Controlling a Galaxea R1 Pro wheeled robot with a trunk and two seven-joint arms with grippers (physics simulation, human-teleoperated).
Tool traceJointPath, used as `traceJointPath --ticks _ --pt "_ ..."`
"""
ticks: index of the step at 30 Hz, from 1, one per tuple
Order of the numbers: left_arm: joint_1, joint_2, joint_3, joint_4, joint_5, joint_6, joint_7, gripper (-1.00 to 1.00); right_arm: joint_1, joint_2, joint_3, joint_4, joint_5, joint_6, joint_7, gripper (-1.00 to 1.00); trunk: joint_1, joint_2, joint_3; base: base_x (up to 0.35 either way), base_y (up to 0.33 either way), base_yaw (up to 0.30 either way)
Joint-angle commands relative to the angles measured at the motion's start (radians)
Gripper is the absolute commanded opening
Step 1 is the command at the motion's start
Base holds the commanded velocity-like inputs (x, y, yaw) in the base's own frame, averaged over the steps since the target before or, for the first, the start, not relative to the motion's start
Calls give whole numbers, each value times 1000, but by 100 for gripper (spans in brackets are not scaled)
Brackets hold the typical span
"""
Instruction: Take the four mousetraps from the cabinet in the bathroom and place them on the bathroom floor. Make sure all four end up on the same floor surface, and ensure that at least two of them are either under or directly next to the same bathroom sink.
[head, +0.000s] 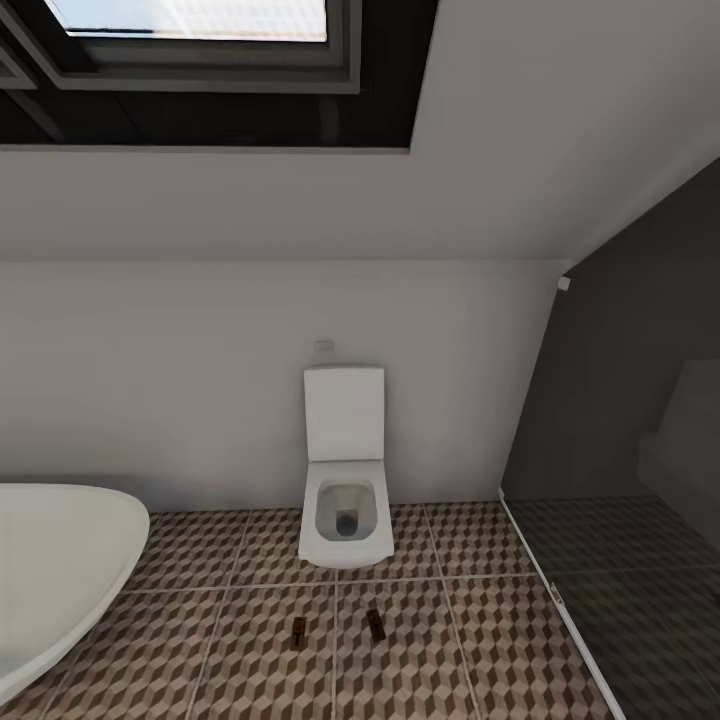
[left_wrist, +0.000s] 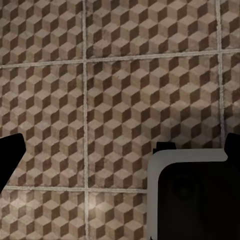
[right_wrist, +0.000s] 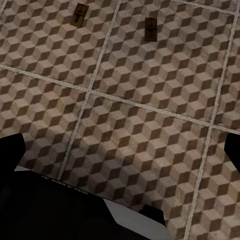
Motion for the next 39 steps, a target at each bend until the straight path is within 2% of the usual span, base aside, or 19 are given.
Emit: traceJointPath --ticks 1,39 --pt "-2 -1 -9 3 4 -5 1 100 -1 0 -3 1 6 -3 0 100 1 -2 -2 0 0 0" --pt "-2 -1 -9 3 4 -5 1 100 -1 0 -3 1 6 -3 0 100 1 -2 -2 0 0 0"
